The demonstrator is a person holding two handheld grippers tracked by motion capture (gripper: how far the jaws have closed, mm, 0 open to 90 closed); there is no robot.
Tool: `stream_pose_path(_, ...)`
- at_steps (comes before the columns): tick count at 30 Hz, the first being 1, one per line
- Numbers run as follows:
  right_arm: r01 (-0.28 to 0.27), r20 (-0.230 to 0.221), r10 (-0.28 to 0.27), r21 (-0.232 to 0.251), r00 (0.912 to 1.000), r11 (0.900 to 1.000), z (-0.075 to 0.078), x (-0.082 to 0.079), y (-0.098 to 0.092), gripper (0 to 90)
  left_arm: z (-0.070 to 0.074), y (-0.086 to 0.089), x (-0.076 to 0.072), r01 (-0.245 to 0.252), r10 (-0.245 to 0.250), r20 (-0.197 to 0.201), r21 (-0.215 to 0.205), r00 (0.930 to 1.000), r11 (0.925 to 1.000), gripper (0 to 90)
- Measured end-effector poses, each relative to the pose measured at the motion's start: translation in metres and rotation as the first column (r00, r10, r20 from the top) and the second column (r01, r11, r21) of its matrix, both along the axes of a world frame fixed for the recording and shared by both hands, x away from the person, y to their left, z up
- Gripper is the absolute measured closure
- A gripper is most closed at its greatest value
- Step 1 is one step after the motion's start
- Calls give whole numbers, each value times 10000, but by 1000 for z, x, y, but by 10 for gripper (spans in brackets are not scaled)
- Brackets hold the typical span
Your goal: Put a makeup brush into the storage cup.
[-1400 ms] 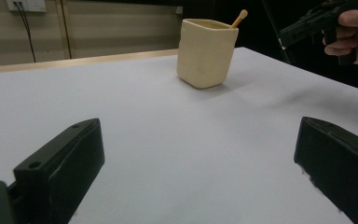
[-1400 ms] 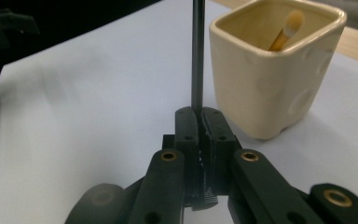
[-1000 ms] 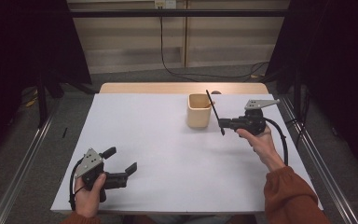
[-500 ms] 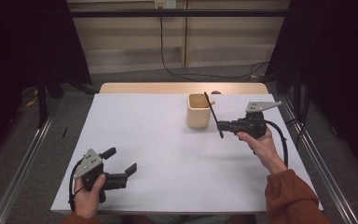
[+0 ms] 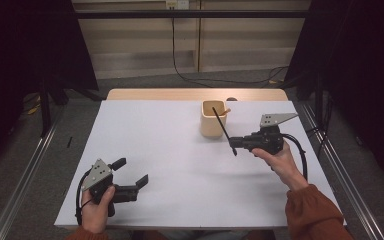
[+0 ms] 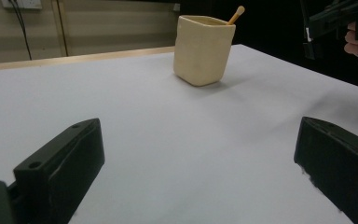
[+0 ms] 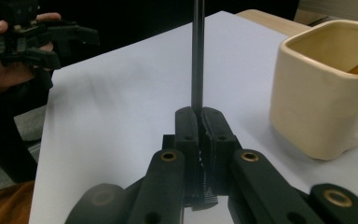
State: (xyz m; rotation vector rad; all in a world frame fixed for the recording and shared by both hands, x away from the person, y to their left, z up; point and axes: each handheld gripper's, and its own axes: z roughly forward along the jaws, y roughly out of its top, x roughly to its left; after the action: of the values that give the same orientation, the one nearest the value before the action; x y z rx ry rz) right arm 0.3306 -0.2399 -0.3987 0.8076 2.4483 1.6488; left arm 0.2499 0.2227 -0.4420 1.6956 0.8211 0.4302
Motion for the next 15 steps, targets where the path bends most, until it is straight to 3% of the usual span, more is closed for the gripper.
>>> stream_pose_path(7,-690,184,694,-182,9974,9974,7,-10,17,854,0,-1,1,32,-32,-22,5,10000,10000,16)
stream_pose_path(15,-1137,34,1140,-468,9935,9924,8,-12,25,854,0,1,1,-16,16,-12,-7,10000,10000,15)
